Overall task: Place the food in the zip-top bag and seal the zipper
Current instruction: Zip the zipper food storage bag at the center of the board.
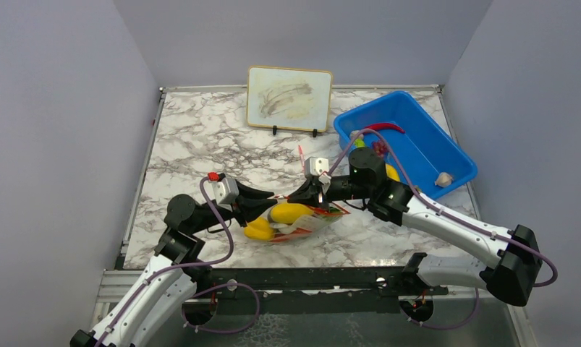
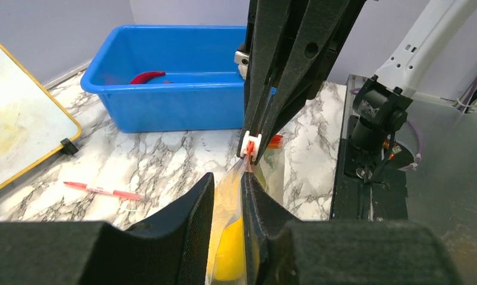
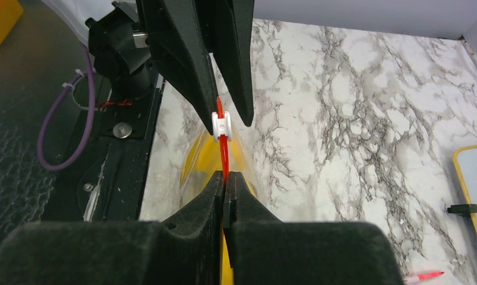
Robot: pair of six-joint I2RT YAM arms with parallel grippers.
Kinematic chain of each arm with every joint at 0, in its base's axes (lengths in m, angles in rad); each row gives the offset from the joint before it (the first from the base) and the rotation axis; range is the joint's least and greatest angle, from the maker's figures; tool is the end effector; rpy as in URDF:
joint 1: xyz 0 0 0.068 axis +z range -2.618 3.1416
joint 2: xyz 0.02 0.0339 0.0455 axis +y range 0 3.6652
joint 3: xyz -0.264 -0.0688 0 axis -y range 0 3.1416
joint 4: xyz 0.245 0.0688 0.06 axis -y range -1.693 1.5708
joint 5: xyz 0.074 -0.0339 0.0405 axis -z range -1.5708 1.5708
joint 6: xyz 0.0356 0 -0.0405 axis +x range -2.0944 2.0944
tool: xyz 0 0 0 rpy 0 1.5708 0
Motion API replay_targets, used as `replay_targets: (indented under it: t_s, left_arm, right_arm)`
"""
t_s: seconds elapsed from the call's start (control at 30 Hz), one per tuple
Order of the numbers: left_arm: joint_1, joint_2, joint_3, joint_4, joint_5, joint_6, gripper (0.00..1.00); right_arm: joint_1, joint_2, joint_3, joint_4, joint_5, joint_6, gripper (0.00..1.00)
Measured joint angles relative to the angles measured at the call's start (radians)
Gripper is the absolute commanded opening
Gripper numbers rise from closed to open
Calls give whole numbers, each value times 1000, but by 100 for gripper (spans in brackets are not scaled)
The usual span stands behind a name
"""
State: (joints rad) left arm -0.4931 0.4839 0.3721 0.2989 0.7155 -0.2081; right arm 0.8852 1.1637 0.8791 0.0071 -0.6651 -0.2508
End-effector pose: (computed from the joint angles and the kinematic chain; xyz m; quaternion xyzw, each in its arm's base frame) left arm 0.1084 -0.0848 0.2874 0.3518 0.5532 -0.4575 0.6007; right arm 0.1511 0.2195 0.3168 -0.5716 0.5301 0.4252 0.4598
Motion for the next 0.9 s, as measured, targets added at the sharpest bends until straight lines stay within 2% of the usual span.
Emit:
replay_targets:
  t_s: [0.07, 0.17, 0.23, 0.47, 0.57, 0.7, 0.9]
  left_arm:
    - [0, 1, 0, -2, 0, 2, 22]
    - [0, 1, 0, -2, 1, 5, 5]
    - [0, 1, 0, -3, 3, 9, 0]
    - [0, -3, 0, -6, 16, 17, 0]
    - [0, -6, 0, -9, 22, 18, 0]
    - [0, -7, 0, -10, 24, 18, 0]
    - [0, -9, 0, -11, 26, 17, 0]
  right_arm:
    - [0, 0, -2, 2, -2, 2, 1]
    - [0, 0, -2, 8, -2, 3, 1]
    - [0, 0, -2, 10, -2, 8, 5]
    - [0, 9, -1, 48, -7, 51, 33]
    - [0, 27, 5, 76, -24, 84, 39]
    - [0, 47, 19, 97, -37, 110, 41]
    - [0, 48, 19, 119, -43, 127, 34]
